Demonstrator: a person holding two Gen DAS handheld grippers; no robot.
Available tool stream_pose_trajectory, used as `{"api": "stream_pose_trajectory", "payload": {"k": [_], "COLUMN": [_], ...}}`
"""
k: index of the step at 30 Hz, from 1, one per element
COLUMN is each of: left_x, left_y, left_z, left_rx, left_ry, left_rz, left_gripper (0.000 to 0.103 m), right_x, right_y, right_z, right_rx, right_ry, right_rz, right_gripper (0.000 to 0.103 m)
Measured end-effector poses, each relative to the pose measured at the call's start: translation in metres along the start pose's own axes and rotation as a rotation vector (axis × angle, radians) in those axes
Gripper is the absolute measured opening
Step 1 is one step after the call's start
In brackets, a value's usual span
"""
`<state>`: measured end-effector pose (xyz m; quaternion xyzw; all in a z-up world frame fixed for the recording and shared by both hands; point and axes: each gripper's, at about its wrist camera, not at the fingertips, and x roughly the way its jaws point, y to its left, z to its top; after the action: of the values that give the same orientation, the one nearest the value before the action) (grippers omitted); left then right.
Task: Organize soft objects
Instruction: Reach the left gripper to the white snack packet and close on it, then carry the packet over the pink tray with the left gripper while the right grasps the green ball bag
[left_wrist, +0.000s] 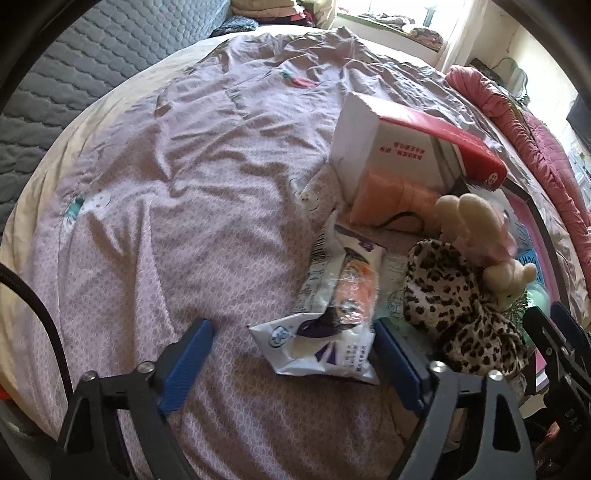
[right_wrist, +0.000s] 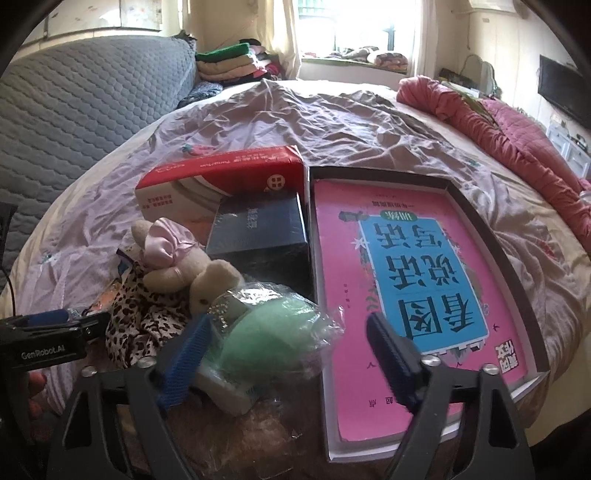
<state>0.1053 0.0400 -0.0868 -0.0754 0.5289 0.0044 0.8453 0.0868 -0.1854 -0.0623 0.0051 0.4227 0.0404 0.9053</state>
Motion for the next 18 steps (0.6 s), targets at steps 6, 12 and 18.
{"api": "stream_pose_trajectory", "payload": {"k": [6, 12, 18], "left_x": [0.004, 0.01, 0.003], "left_y": [-0.004, 0.004, 0.019], "left_z": [0.006, 0.012, 0.01], "left_rx": [0.009, -0.022, -0.084], "left_ry": [0.004, -0.001, -0.033], "left_rz": [-0.045, -0.126, -0.187], "left_gripper": [0.06, 0.049, 0.045], "right_x": [0.002, 0.001, -0.007], "right_y": [-0.007, -0.018, -0.024], "right_z": [0.0, 0.001, 0.002], "right_rx": [0.035, 0.085, 0.102], "right_ry": [0.004, -0.005, -0.033], "right_rz": [0.046, 0.115, 0.144], "right_gripper": [0.067, 0.059, 0.055]}}
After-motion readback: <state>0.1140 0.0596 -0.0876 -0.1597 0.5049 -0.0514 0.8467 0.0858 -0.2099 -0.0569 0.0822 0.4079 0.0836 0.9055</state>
